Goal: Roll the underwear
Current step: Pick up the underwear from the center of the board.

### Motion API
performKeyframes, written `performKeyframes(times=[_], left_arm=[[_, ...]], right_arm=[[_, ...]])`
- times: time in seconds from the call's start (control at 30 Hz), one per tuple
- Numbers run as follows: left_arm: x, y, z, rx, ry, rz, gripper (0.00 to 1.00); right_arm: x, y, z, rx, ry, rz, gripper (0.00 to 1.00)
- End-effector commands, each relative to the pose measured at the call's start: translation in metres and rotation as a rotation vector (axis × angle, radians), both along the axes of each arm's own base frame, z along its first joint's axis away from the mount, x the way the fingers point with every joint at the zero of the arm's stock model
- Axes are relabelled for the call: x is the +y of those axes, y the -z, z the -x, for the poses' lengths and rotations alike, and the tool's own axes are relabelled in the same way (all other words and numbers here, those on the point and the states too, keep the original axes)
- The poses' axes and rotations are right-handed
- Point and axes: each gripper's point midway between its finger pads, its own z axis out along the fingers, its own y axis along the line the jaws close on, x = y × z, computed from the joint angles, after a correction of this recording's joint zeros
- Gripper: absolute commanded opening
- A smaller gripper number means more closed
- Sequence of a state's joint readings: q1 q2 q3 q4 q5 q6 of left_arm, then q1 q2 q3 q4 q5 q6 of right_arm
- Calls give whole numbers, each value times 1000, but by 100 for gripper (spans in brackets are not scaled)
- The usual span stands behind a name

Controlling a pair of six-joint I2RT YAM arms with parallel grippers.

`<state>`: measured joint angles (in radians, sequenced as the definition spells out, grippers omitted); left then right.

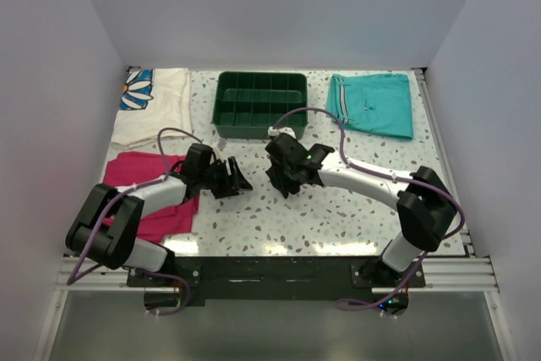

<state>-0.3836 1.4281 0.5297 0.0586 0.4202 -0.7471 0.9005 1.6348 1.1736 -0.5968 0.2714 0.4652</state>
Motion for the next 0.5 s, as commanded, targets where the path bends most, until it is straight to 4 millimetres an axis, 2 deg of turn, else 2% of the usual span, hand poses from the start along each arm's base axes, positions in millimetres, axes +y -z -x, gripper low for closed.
performKeyframes(times=[0.0, 0.1, 0.2, 0.23, 0.27, 0.33, 0.43, 0.47], left_arm=[[-3, -9, -8, -40, 31, 7, 65], [-4, -12, -11, -51, 35, 2, 65], [-4, -11, -10, -48, 45, 4, 65], [-5, -10, -9, -46, 50, 5, 65], [-6, -8, -8, -42, 62, 9, 66], [-8, -9, -8, -50, 86, 16, 68], [-11, -9, -6, -64, 125, 25, 75], [-11, -12, -7, -77, 127, 26, 84]], right_arm=[[-9, -20, -15, -41, 33, 19, 0], [-22, -25, -24, -39, 81, 12, 0], [-35, -43, -39, -76, 125, 25, 0], [-47, -44, -43, -79, 147, 77, 0], [-46, -57, -51, -100, 156, 71, 0], [-53, -64, -58, -109, 170, 101, 0], [-63, -73, -80, -112, 217, 119, 0], [-62, -78, -89, -119, 229, 114, 0]])
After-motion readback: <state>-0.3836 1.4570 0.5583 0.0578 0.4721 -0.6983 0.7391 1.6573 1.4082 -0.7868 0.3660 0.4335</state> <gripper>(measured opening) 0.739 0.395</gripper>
